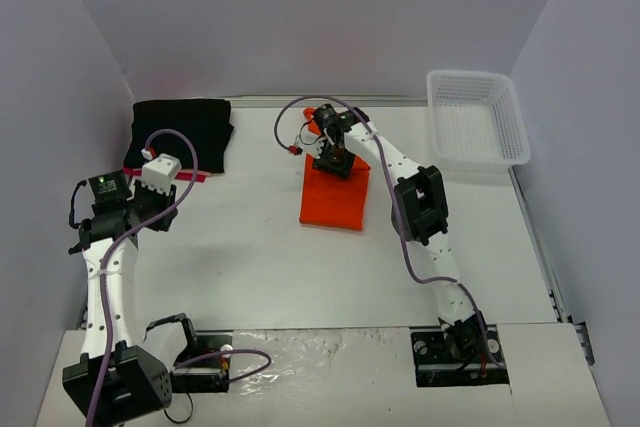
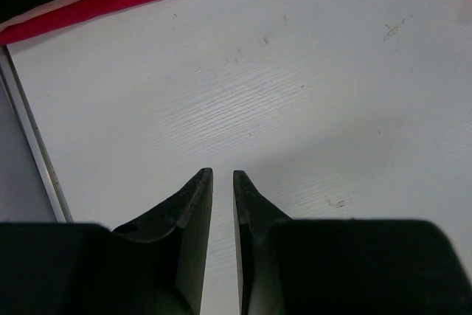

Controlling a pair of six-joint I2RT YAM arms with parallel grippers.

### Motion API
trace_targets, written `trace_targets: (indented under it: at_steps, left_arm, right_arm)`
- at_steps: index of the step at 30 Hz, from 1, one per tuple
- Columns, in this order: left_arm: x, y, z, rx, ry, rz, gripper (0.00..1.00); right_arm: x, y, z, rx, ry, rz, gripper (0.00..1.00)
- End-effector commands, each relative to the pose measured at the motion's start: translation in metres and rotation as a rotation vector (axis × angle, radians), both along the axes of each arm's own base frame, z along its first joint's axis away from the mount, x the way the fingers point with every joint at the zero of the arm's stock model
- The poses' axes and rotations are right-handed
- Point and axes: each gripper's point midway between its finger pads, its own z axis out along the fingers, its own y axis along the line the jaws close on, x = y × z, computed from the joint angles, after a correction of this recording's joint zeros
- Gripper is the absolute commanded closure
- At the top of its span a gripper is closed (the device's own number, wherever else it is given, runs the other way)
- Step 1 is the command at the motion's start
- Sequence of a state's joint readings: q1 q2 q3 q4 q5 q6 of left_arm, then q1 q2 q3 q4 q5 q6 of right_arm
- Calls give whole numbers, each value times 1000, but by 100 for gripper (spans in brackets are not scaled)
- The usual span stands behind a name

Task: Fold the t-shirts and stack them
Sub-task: Fold the folded rectangular tshirt in 1/3 of the way

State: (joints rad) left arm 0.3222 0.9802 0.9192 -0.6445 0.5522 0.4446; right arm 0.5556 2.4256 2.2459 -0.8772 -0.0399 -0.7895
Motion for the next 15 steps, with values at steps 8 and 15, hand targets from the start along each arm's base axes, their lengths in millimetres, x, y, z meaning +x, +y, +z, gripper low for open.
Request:
trace_targets:
  at_steps: [8, 15]
  left_arm:
    - [5, 2, 14, 22, -54, -8, 83]
    - [4, 1, 16, 23, -65, -11, 83]
  right_arm:
    - [15, 5, 88, 128, -188, -70, 55]
    - [-45, 0, 103, 142, -135, -58, 54]
